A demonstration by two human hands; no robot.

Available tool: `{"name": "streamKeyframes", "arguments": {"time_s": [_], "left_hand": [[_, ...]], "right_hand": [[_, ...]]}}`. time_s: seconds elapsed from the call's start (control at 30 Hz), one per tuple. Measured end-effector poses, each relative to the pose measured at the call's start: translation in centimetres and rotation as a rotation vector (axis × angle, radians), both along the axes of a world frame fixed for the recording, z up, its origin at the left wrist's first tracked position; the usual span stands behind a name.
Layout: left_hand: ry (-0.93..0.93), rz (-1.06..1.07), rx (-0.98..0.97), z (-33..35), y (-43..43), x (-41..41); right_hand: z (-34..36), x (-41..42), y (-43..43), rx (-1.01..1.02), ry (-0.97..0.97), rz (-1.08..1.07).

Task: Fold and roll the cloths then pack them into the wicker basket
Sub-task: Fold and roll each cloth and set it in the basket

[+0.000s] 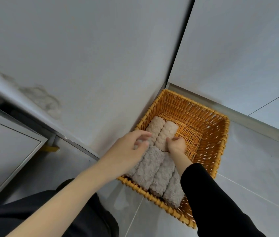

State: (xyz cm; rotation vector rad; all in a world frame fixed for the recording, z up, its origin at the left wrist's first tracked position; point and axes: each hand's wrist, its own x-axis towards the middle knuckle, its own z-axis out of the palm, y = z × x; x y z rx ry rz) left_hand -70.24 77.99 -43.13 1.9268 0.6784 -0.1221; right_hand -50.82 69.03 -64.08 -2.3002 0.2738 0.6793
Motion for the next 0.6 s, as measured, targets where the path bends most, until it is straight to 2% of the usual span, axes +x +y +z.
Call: {"name": "streamKeyframes", "arguments": {"time_s": [0.13,0.3,0.4,0.6], "left_hand": [[0.012,-0.007,0.000,0.0,-0.2,-0.2],[0.007,-0.008,0.000,0.7,-0.2,-0.3],[-0.004,-0.013,0.012,1.5,-0.4,-0.2],[-0.068,0.011,0.014,4.3,-1.4,-1.4]], "right_hand": [[0.1,-1.2,0.6,0.048,-0.088,0.084],[1.9,-0.5,0.7,0.183,0.136,0.035],[4.5,-0.3,0.2,0.236,0.202,0.134],[13.6,-3.5,-1.3,0.460,0.048,0.378]]}}
